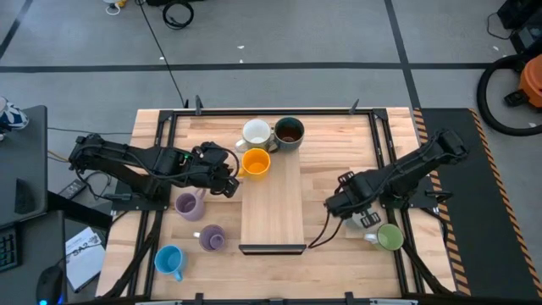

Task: Place coffee mugs
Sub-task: Put the light blue mug on the shelf

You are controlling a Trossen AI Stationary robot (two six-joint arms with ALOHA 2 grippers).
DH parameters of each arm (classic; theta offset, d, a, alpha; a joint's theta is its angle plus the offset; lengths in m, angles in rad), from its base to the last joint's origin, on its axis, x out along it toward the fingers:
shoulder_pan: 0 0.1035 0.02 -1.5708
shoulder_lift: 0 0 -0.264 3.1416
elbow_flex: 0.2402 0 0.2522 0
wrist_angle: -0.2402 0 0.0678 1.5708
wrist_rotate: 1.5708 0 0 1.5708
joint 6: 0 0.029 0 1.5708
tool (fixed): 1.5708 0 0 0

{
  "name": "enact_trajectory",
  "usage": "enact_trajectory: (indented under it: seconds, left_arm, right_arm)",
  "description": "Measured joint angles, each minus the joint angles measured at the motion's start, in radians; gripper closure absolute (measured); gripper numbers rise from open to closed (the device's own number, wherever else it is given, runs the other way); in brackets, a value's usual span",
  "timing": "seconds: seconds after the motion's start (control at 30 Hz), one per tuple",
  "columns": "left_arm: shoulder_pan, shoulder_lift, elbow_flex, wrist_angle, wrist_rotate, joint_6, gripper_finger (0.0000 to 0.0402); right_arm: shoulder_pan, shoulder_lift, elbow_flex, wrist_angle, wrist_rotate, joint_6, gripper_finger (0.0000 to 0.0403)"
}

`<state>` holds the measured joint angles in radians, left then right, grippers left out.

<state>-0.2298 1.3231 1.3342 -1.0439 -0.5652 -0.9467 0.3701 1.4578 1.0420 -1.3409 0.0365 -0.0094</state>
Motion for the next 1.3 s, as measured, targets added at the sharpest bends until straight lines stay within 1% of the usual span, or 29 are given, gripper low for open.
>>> enact_trajectory:
  seconds: [0.13, 0.3, 0.4, 0.53, 0.63, 1.07, 1.3]
  left_arm:
    - [0.0, 0.0, 0.0, 0.0, 0.0, 0.0, 0.0299]
    - [0.0, 0.0, 0.0, 0.0, 0.0, 0.0, 0.0299]
    - [0.0, 0.0, 0.0, 0.0, 0.0, 0.0, 0.0299]
    - [0.0, 0.0, 0.0, 0.0, 0.0, 0.0, 0.0299]
    - [0.0, 0.0, 0.0, 0.0, 0.0, 0.0, 0.0299]
    - [0.0, 0.0, 0.0, 0.0, 0.0, 0.0, 0.0299]
    - [0.0, 0.0, 0.0, 0.0, 0.0, -0.001, 0.0299]
  right_arm:
    - [-0.011, 0.0, 0.0, 0.013, 0.056, -0.151, 0.0359]
    - [-0.024, 0.0, 0.001, 0.023, 0.072, -0.337, 0.0366]
    - [-0.028, 0.0, 0.0, 0.029, 0.087, -0.411, 0.0358]
    - [-0.032, 0.0, -0.001, 0.047, 0.157, -0.476, 0.0354]
    - [-0.034, 0.001, -0.001, 0.051, 0.187, -0.492, 0.0354]
    - [-0.04, 0.001, -0.002, 0.054, 0.187, -0.464, 0.0335]
    - [-0.04, 0.001, -0.002, 0.07, 0.183, -0.461, 0.0307]
